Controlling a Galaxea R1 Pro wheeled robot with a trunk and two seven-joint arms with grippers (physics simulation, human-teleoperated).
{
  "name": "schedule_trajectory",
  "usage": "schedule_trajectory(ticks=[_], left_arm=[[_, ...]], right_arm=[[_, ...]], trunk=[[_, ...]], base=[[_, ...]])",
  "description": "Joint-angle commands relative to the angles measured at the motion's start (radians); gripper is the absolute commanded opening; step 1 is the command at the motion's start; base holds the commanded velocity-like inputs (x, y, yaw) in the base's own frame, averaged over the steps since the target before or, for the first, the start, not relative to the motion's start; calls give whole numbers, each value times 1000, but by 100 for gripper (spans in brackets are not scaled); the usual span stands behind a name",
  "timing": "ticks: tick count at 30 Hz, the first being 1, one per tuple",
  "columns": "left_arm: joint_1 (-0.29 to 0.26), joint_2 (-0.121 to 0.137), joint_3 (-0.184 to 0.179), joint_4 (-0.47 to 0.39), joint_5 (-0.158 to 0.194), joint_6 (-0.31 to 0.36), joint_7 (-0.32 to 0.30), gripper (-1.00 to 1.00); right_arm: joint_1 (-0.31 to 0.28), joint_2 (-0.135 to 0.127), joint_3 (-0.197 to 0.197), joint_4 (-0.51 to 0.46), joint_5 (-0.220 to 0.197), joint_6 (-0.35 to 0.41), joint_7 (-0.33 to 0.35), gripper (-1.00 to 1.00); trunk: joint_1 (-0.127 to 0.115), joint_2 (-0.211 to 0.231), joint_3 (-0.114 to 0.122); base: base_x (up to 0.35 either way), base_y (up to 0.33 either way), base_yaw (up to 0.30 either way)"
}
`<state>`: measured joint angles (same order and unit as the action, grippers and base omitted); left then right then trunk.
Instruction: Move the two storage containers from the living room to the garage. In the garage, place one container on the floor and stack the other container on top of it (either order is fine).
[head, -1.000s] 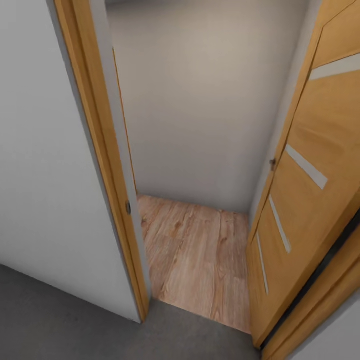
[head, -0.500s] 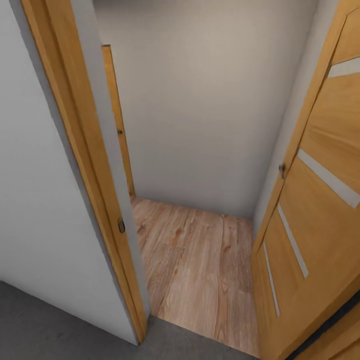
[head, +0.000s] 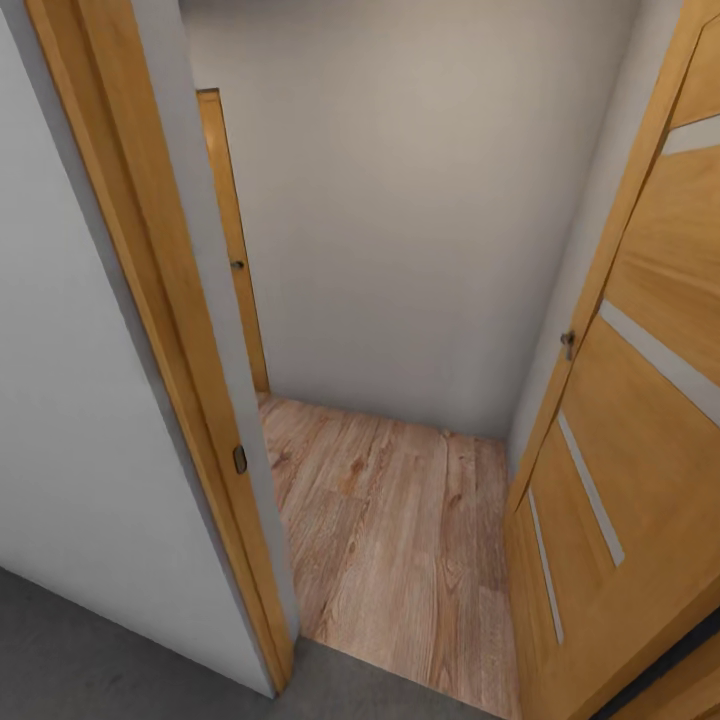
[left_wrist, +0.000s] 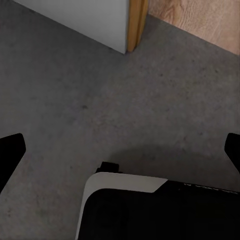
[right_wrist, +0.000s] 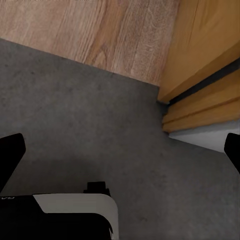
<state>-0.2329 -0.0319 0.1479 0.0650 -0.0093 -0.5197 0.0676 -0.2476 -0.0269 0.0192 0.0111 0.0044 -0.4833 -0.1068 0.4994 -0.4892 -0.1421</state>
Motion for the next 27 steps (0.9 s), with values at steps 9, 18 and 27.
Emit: schedule_trajectory(ticks=[9, 18, 27], left_arm=[[-2, 0, 2, 4, -1, -7, 3, 100], [-2, 0, 2, 4, -1, -7, 3, 100], [-2, 0, 2, 4, -1, -7, 3, 100]], right_arm=[[-1, 0, 3, 1, 2, -3, -4, 100], [-1, 0, 3, 1, 3, -3, -4, 100], [-1, 0, 2, 1, 3, -3, -4, 100]], trunk=[[0, -2, -2], [0, -2, -2], [0, -2, -2]], base=[[0, 0, -41], [0, 0, -255], [0, 0, -276]])
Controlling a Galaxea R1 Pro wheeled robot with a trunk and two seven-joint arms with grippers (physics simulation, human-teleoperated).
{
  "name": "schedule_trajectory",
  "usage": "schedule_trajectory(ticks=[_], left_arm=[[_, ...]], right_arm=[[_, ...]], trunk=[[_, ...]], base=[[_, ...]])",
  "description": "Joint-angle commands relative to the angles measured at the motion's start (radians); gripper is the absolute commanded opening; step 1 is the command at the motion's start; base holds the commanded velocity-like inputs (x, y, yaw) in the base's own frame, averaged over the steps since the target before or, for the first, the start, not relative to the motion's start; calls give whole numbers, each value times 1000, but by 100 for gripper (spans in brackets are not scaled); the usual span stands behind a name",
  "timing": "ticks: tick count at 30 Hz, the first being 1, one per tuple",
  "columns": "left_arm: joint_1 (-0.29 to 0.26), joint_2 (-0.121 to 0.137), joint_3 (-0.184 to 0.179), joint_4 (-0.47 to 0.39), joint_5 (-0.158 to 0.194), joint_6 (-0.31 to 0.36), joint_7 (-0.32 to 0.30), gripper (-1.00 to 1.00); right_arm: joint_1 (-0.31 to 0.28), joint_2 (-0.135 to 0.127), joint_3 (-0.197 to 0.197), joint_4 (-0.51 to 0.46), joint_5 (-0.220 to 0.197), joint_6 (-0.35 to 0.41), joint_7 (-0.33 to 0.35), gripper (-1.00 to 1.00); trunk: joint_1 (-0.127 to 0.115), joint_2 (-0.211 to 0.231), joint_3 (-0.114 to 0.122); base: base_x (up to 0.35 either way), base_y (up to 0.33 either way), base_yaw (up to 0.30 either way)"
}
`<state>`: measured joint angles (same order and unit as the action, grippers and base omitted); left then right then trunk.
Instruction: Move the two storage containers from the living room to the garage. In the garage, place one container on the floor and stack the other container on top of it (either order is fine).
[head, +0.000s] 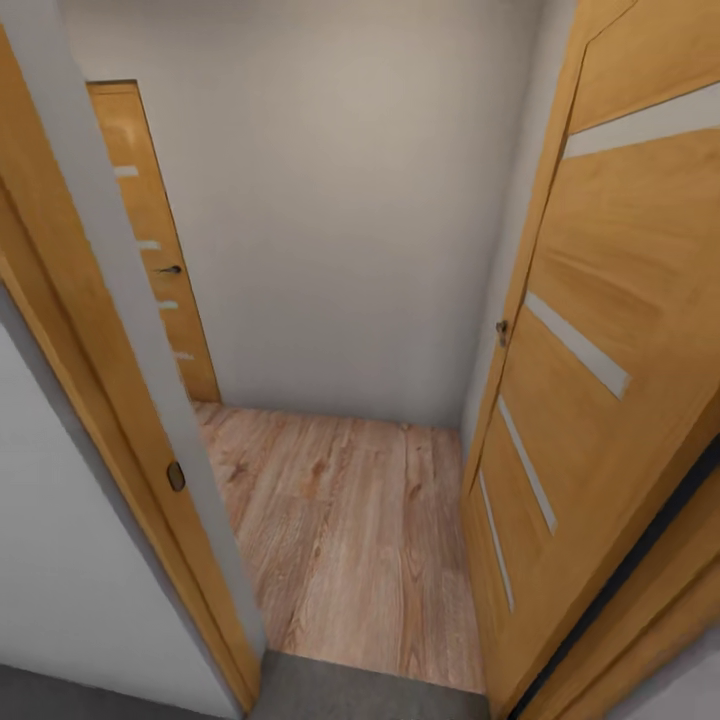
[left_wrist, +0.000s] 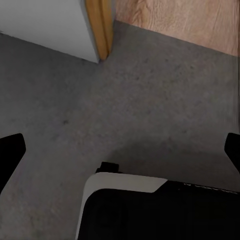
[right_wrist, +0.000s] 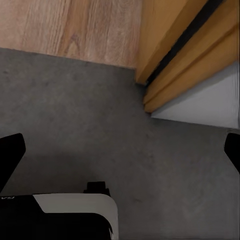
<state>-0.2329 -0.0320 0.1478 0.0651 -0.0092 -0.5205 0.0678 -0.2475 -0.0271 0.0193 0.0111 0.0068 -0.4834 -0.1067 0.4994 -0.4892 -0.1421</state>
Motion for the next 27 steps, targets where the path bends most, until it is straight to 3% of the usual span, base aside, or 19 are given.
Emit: schedule_trajectory(ticks=[1, 10, 27], left_arm=[[-2, 0, 2, 4, -2, -7, 3, 100], [-2, 0, 2, 4, -2, -7, 3, 100], [-2, 0, 2, 4, -2, -7, 3, 100]], right_arm=[[-1, 0, 2, 1, 1, -3, -4, 100], [-1, 1, 3, 1, 0, -3, -4, 100], [-1, 0, 5, 1, -1, -2, -3, 100]], trunk=[[0, -2, -2], [0, -2, -1], [0, -2, 25]], base=[[0, 0, -266], [0, 0, -60], [0, 0, 0]])
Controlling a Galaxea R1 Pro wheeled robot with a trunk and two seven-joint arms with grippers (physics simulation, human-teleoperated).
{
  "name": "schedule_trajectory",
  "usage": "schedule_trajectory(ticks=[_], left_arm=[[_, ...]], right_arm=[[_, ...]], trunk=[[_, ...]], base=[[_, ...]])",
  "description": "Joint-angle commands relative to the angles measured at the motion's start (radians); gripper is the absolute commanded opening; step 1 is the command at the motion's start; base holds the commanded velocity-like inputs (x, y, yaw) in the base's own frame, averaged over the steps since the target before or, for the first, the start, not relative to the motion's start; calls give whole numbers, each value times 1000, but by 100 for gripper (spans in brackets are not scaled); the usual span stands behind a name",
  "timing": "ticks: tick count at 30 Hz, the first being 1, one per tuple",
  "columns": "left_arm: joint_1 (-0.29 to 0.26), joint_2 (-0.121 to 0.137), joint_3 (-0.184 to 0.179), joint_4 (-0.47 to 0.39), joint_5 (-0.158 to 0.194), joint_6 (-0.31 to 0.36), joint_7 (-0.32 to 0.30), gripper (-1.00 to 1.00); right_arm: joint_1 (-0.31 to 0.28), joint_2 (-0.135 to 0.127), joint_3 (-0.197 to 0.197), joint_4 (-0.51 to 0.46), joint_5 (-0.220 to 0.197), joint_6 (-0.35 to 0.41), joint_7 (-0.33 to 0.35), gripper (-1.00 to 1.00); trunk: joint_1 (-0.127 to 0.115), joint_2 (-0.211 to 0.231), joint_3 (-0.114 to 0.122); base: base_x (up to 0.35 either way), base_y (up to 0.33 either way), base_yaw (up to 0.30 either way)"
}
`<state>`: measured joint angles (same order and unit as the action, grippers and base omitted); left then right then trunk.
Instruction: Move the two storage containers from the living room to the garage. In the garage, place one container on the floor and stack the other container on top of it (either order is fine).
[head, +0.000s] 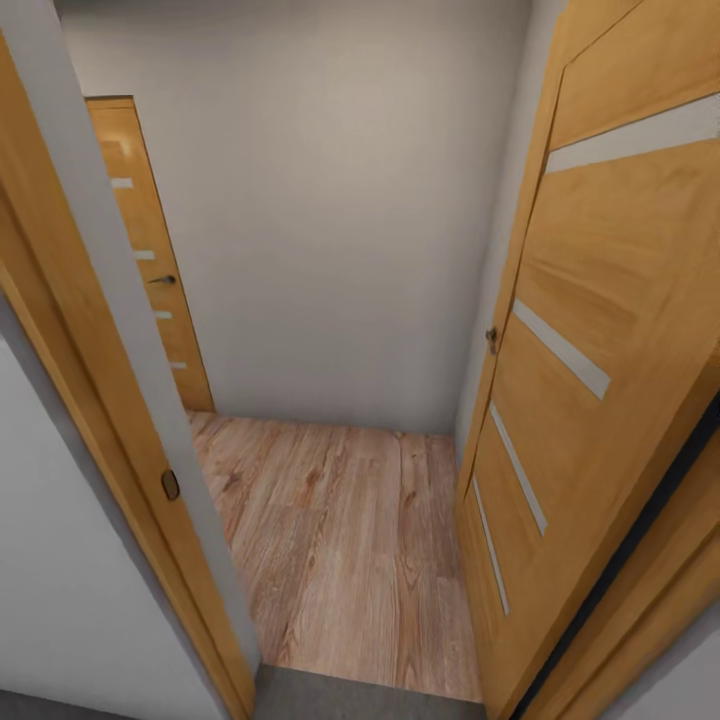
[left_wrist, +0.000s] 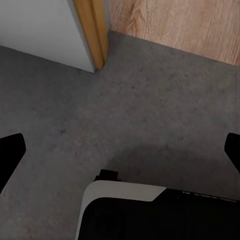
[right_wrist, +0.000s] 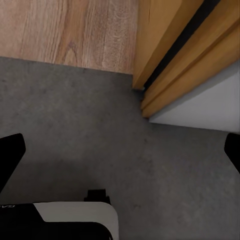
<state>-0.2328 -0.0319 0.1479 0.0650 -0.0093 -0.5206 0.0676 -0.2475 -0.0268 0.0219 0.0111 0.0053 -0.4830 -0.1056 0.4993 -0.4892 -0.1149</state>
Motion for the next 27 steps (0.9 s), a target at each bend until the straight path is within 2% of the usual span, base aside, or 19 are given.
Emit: schedule_trajectory(ticks=[1, 14, 27], left_arm=[[-2, 0, 2, 4, -1, -7, 3, 100], [-2, 0, 2, 4, -1, -7, 3, 100], [-2, 0, 2, 4, -1, -7, 3, 100]], right_arm=[[-1, 0, 2, 1, 1, -3, -4, 100], [-1, 0, 3, 1, 1, -3, -3, 100], [-1, 0, 1, 1, 4, -3, -3, 100]], trunk=[[1, -2, -1], [1, -2, 16], [1, -2, 18]], base=[[0, 0, 0], [0, 0, -26], [0, 0, -4]])
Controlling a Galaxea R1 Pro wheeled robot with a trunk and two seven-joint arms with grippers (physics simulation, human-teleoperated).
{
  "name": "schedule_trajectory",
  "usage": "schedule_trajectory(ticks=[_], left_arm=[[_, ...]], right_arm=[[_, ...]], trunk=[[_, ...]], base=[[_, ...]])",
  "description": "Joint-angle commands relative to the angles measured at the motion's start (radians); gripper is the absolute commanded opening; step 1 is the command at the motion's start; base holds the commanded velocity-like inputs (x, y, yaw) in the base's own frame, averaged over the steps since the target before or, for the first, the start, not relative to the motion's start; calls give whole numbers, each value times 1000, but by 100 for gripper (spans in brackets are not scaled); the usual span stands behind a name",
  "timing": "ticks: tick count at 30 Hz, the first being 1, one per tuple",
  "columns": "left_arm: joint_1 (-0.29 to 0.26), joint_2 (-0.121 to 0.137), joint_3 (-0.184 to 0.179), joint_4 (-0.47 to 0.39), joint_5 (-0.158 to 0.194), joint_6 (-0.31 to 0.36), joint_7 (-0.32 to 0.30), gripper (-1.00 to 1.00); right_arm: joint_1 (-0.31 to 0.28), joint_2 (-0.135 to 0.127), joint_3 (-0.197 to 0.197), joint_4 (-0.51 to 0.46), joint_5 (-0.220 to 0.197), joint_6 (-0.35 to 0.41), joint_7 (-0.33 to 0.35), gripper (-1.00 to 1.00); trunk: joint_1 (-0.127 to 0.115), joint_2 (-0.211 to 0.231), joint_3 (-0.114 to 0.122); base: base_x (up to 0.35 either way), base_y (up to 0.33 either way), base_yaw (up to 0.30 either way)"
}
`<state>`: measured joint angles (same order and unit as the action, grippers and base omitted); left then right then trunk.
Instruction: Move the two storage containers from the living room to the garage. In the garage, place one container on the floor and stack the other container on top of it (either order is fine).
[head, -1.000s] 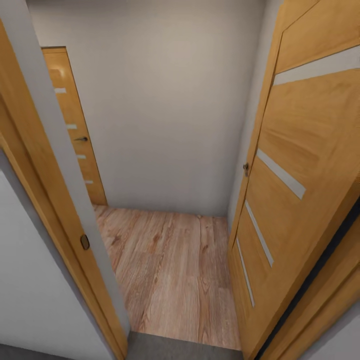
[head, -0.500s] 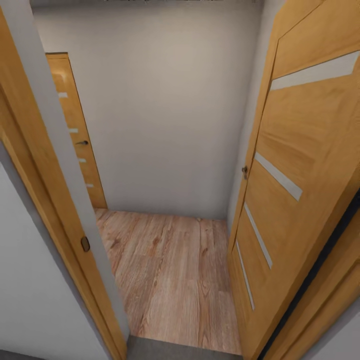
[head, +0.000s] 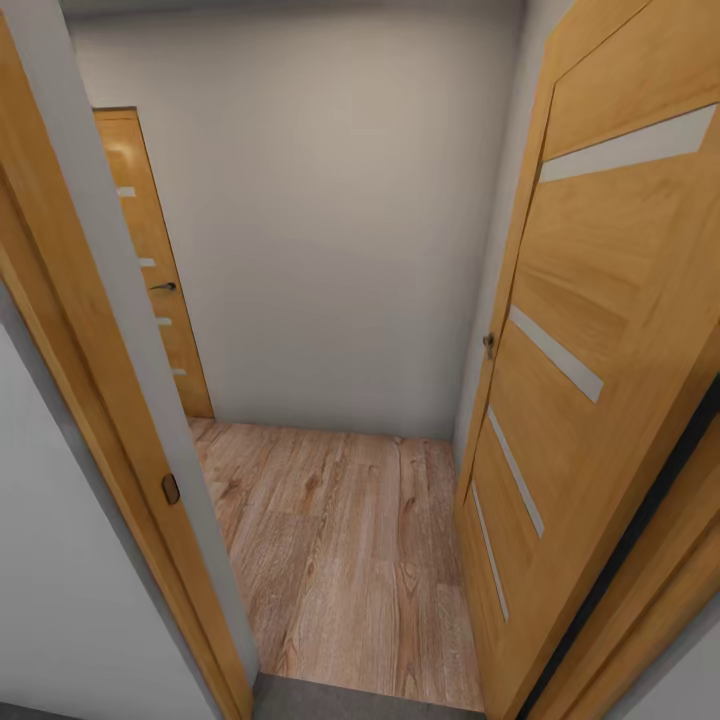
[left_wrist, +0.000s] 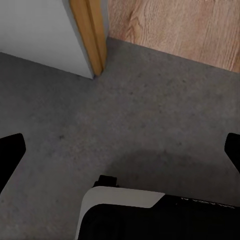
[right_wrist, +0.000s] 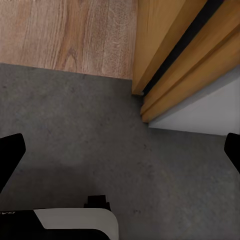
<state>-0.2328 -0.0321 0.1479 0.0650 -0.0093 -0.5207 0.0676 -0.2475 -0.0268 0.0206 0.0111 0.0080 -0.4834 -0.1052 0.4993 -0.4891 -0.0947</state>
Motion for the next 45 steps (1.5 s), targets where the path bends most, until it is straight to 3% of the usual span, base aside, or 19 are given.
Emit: schedule_trajectory(ticks=[1, 21, 45], left_arm=[[-2, 0, 2, 4, -1, -7, 3, 100], [-2, 0, 2, 4, -1, -7, 3, 100], [-2, 0, 2, 4, -1, -7, 3, 100]], right_arm=[[-1, 0, 3, 1, 1, -3, -3, 100], [-1, 0, 5, 1, 0, -1, -3, 100], [-1, 0, 4, 1, -2, -1, -2, 100]], trunk=[[0, -2, -2], [0, -2, -2], [0, -2, 19]], base=[[0, 0, 0], [0, 0, -4], [0, 0, -183]])
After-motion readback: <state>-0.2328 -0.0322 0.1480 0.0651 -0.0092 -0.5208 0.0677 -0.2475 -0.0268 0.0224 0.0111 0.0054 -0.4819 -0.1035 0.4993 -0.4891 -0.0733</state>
